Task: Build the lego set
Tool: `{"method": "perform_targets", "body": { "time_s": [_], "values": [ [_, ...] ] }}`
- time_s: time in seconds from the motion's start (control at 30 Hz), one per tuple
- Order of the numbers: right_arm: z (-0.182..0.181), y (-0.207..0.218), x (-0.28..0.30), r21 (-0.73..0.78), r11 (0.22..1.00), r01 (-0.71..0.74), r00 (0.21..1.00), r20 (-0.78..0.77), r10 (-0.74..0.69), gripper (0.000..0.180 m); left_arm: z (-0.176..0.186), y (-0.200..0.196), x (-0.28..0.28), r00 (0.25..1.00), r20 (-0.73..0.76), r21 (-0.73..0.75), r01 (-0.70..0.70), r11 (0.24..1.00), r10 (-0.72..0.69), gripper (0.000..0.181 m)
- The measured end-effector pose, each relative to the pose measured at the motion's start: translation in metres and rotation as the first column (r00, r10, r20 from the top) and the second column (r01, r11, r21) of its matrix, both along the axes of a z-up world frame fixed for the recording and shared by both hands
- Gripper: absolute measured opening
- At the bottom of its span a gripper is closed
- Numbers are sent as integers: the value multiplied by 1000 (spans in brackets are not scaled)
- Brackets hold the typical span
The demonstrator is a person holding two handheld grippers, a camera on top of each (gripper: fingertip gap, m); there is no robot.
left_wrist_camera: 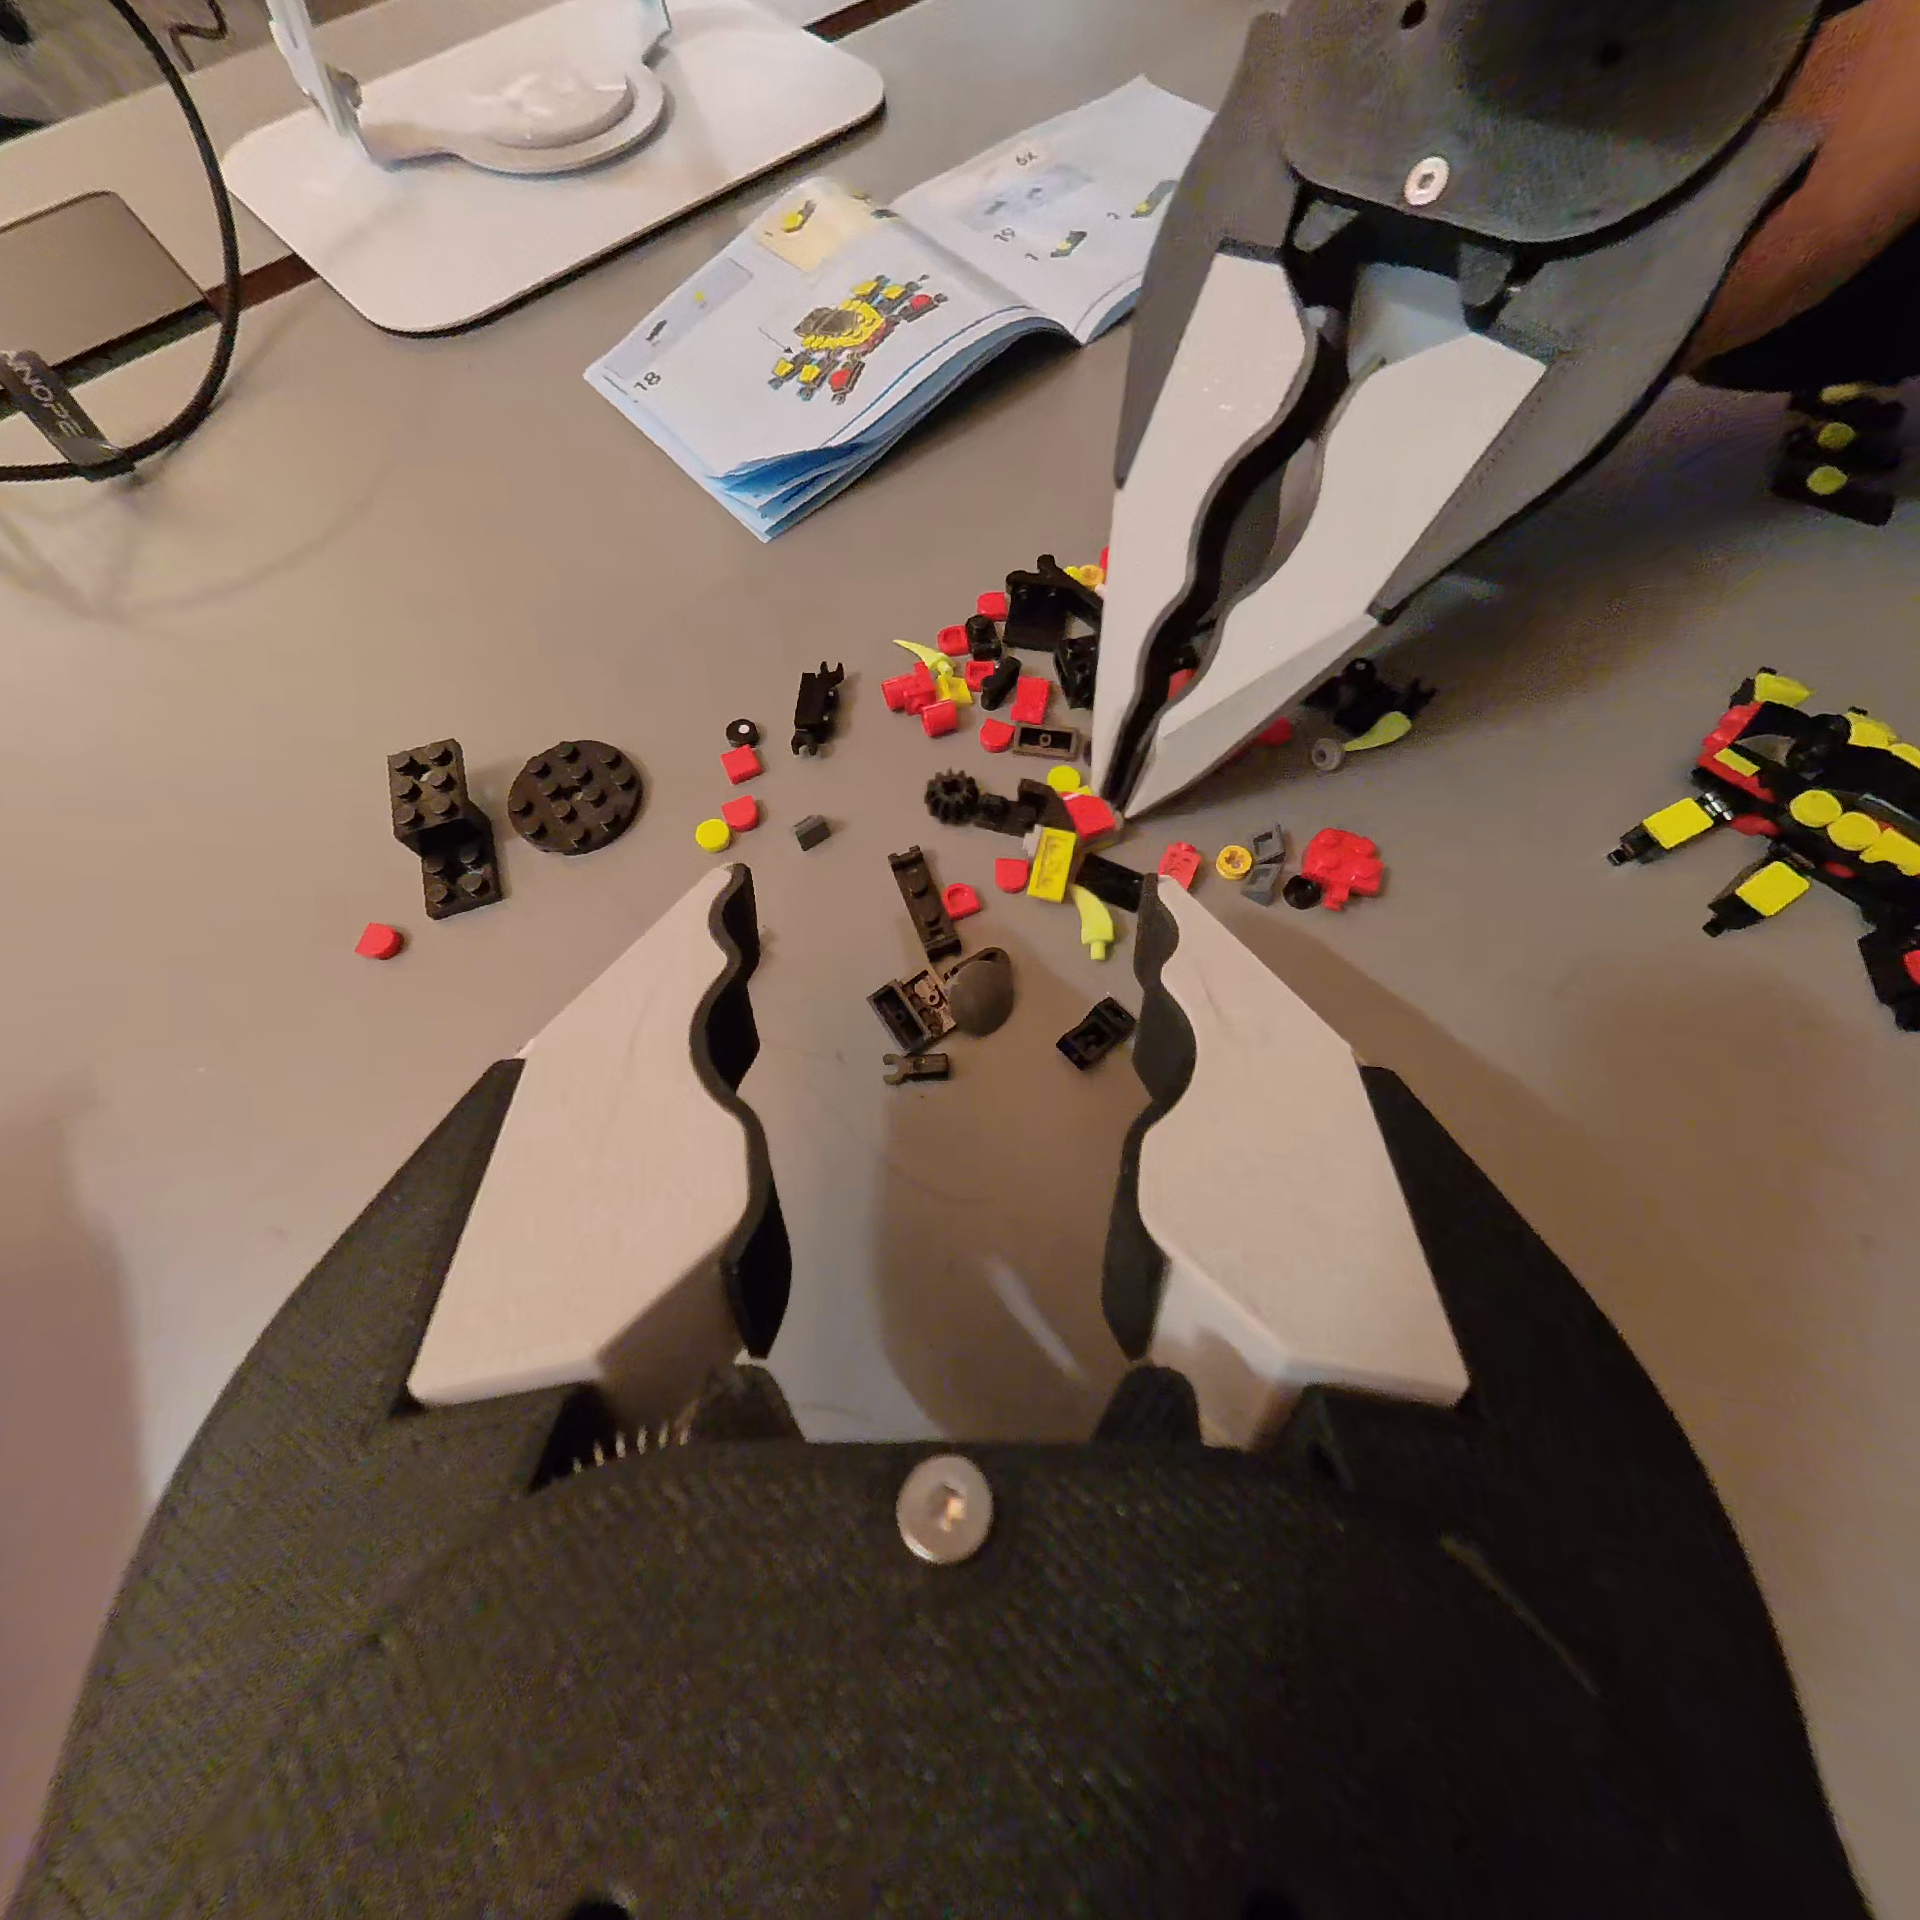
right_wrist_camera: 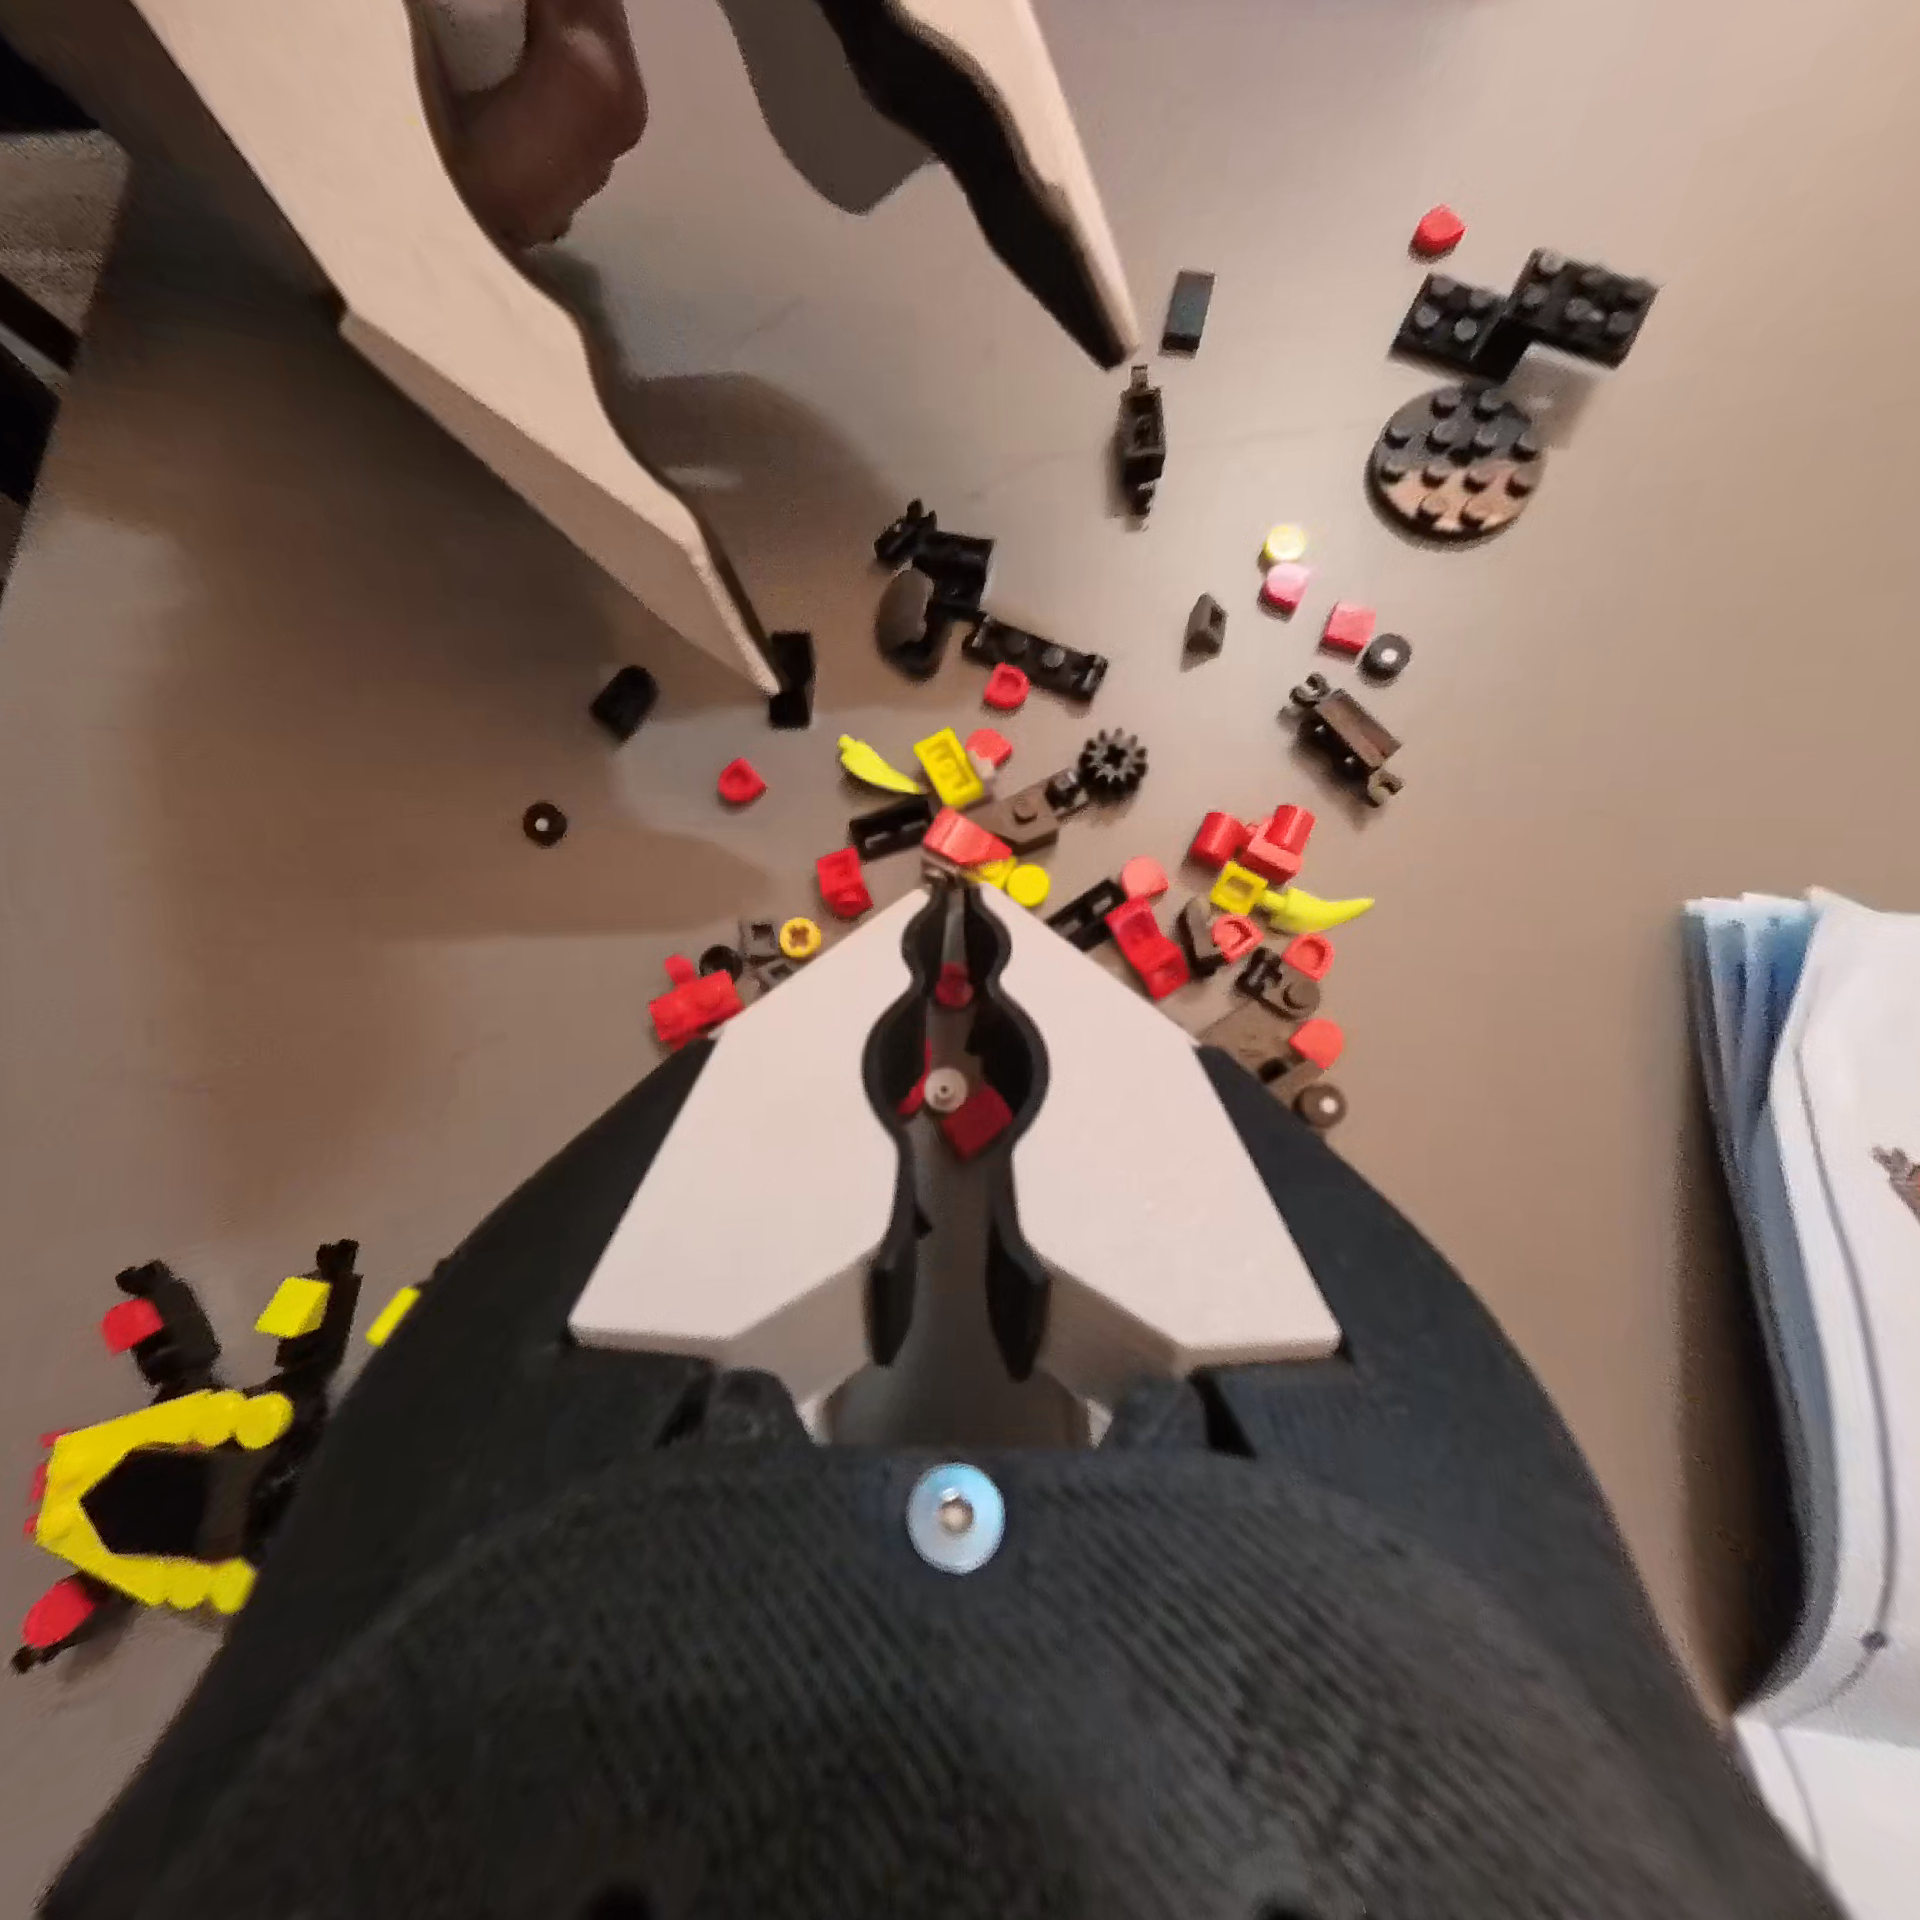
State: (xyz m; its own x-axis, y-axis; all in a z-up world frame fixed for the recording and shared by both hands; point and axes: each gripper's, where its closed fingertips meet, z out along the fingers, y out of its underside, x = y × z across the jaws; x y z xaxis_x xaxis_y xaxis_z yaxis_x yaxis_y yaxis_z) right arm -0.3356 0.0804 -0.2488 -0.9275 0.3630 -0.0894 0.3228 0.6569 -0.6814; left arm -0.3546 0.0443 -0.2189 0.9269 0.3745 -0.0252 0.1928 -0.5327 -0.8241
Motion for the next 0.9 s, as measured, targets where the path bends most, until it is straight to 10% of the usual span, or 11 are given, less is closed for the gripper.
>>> {"method": "perform_targets", "body": {
  "time_s": [0.37, 0.67, 0.9],
  "values": [
    [6, 7, 64, -14, 997, -70, 995, 68, 70, 4, -8, -4, -2, 999, 43, -27, -16, 1000, 17, 72],
    [7, -4, 3, -46, 998, 34, 999, -27, -36, 0, -8, -18, -19, 993, -19, -64, -118, 991, 117, 66],
    [12, -5, 65, -72, 984, -161, 982, 92, 167, 0, -6, -25, -25, 982, 79, -13, -171, 985, 171, 65]
  ]
}}
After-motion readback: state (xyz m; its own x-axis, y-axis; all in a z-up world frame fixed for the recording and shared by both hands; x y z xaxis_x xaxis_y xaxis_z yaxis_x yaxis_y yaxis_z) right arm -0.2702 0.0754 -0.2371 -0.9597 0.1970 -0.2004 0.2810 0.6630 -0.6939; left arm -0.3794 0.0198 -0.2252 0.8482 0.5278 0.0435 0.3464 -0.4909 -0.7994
